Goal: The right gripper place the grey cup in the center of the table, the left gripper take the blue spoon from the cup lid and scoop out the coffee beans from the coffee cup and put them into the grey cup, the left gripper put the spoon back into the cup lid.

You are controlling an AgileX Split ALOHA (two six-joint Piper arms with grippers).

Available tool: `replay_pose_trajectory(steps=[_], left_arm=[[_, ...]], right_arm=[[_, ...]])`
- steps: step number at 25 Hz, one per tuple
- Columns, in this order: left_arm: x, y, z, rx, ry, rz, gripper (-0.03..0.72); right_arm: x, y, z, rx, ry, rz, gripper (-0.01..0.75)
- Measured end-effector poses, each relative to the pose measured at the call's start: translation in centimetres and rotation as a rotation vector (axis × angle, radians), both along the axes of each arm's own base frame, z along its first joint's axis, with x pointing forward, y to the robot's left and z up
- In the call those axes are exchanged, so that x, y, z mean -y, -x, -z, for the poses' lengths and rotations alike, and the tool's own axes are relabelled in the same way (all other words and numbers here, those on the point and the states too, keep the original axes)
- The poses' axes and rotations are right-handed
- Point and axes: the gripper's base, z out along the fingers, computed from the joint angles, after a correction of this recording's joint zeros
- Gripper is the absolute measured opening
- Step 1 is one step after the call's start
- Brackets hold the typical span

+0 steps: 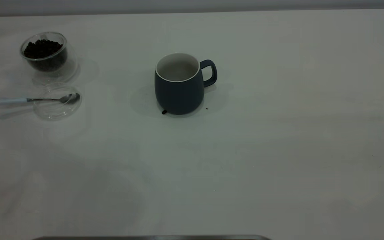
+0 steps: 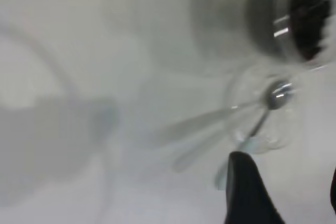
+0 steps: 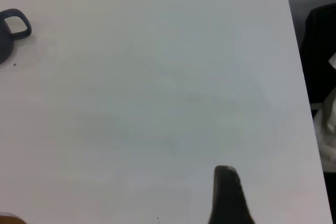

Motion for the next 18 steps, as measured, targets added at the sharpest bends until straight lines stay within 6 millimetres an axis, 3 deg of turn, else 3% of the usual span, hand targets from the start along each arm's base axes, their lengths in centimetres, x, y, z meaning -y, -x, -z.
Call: replay_pose_trajectory(steps=[4, 12, 16, 18], left_arm=[[1.3, -0.3, -6.9, 0.047, -0.052, 0.038, 0.45], [6.4, 1.5, -17.1, 0.065, -0.22, -0.076, 0.45], [10.5, 4.1, -21.2, 0.081, -0.302, -0.089, 0.45], [13.2, 6.3, -22.6, 0.103, -0.328, -0.041, 0.45]], right_arm=[[0.0, 0.0, 0.0, 0.0, 0.0, 0.0, 0.461], [0.0, 0.0, 0.0, 0.0, 0.0, 0.0, 0.461], [0.0, 0.0, 0.0, 0.0, 0.0, 0.0, 0.461], [0.0, 0.0, 0.0, 0.0, 0.0, 0.0, 0.461]])
